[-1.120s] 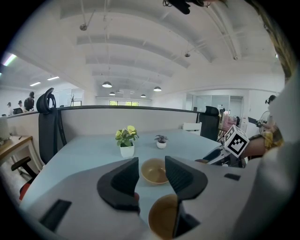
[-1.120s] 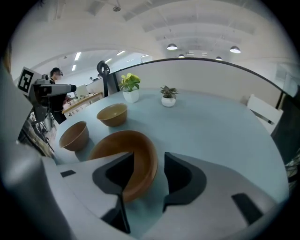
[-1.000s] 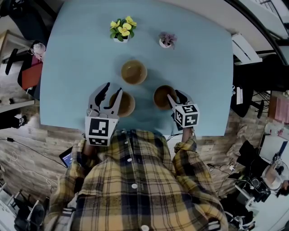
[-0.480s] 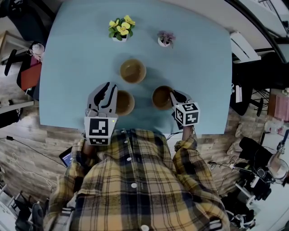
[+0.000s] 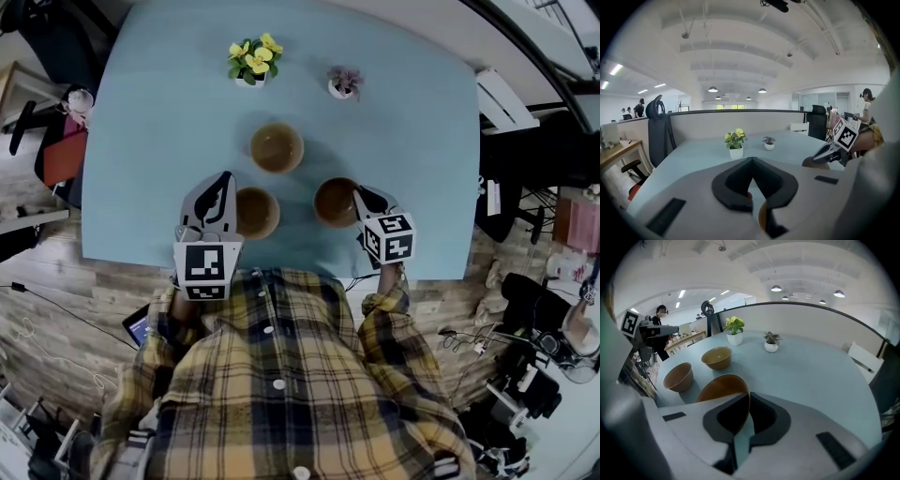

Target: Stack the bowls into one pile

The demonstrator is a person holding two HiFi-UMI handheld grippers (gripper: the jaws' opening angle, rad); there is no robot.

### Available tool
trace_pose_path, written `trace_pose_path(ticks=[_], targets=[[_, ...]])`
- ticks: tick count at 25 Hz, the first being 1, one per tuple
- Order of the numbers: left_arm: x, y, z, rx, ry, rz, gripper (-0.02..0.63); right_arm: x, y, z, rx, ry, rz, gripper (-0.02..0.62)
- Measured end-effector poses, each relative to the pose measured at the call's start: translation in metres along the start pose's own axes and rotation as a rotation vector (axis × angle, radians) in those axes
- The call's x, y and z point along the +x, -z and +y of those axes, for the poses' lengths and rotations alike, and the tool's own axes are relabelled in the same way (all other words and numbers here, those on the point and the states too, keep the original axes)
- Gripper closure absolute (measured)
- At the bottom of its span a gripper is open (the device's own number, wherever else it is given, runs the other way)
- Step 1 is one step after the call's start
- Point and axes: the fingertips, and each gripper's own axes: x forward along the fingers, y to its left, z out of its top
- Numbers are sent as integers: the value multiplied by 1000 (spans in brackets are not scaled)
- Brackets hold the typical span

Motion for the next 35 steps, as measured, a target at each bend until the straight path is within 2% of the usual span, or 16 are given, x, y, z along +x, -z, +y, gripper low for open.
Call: trace_pose_path(ticks=[7,13,24,30,35], targets=[[-11,0,17,-14,-59,-11,614,-7,-16,8,-57,-3,-26,577],[-27,8,33,-47,-123,-11,614,-12,-47,24,-107,-23,-95,577],[-62,27,51,-96,-210,9,614,1,-101,97,-100,-210,-213,577],[-77,36,58,-118,-245,17,614,15,-107,143,-61,-322,-210,577],[-86,44,60,-134,-265,26,614,26,-97,164,-31,-363,-181,577]])
